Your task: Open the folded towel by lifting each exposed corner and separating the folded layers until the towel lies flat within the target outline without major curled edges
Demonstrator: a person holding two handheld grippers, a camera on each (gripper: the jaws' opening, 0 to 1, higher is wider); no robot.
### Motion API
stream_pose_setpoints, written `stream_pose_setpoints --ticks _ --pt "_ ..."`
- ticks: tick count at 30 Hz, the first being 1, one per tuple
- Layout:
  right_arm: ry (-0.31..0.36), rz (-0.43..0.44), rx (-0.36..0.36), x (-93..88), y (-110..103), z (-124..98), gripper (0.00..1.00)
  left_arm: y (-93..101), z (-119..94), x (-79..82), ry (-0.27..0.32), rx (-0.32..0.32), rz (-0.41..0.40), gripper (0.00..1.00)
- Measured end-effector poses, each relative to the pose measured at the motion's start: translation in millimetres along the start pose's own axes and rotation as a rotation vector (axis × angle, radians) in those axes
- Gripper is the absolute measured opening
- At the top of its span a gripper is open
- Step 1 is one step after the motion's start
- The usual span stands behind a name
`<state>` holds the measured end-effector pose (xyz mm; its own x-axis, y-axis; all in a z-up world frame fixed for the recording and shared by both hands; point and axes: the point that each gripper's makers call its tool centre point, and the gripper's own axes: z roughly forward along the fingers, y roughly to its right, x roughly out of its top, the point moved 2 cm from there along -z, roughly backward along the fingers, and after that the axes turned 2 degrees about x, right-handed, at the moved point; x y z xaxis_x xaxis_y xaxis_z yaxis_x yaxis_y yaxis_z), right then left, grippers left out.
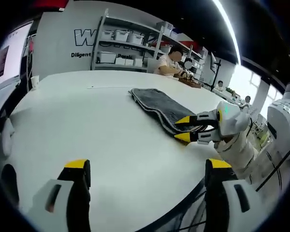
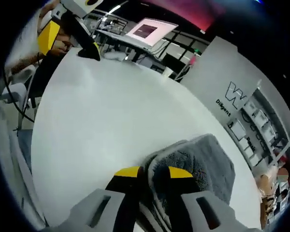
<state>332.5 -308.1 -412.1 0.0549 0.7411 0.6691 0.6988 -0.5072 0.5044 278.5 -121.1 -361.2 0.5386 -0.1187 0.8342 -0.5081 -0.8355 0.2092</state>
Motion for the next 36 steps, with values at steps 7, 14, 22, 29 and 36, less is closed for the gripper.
stream_pose_setpoints --ticks 7,14,22,29,36 --pt "0.008 -0.019 -0.004 -0.9 0 3 0.02 -0.2 1 0.5 -0.003 -0.001 0.0 0.97" --pt "0.063 0.019 -0.015 3.9 8 -4 0.0 2.6 2 1.6 -0.009 -0.006 0.01 0.97" --pt "0.203 0.238 -0.031 14.2 31 -23 0.0 4.4 5 1.9 -0.016 -0.013 0.015 0.97" --pt "0.229 0.249 -0.155 13.4 68 -48 0.0 9.5 12 3.4 -0.023 -0.033 0.026 0.97" --pt "0.22 0.25 -0.267 3.5 98 -68 0.0 11.0 15 4.0 -0.024 -0.039 0.031 0.97"
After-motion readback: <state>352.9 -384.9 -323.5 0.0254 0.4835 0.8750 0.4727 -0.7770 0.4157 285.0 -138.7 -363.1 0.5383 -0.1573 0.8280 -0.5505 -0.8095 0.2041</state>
